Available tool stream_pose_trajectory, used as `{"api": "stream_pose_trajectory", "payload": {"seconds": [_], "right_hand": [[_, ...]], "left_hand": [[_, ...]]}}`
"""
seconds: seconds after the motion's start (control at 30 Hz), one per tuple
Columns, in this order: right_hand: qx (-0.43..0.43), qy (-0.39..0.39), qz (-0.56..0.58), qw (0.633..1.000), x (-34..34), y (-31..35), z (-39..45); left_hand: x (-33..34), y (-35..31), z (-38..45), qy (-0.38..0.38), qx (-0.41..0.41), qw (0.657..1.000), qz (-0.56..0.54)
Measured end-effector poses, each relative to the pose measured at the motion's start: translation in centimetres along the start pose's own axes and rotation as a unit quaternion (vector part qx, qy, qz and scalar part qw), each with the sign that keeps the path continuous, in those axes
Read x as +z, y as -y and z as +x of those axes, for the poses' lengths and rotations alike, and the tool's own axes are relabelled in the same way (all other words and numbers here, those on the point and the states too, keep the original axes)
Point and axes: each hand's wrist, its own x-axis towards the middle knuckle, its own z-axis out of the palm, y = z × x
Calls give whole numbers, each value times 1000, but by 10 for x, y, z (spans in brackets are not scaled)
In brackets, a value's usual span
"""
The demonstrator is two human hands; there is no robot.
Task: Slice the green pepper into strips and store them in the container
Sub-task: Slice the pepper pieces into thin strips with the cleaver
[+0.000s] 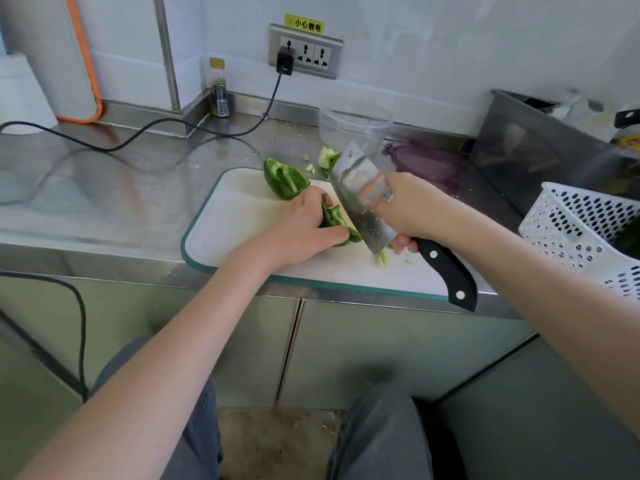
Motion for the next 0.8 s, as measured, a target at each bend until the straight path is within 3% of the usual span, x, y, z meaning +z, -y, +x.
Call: {"api": "stream_pose_trajectory", "payload": {"seconds": [0.8], "right_hand": [[-17,4,-56,998,20,1,6]], "left_hand": [[2,4,4,-2,10,1000,1]]}}
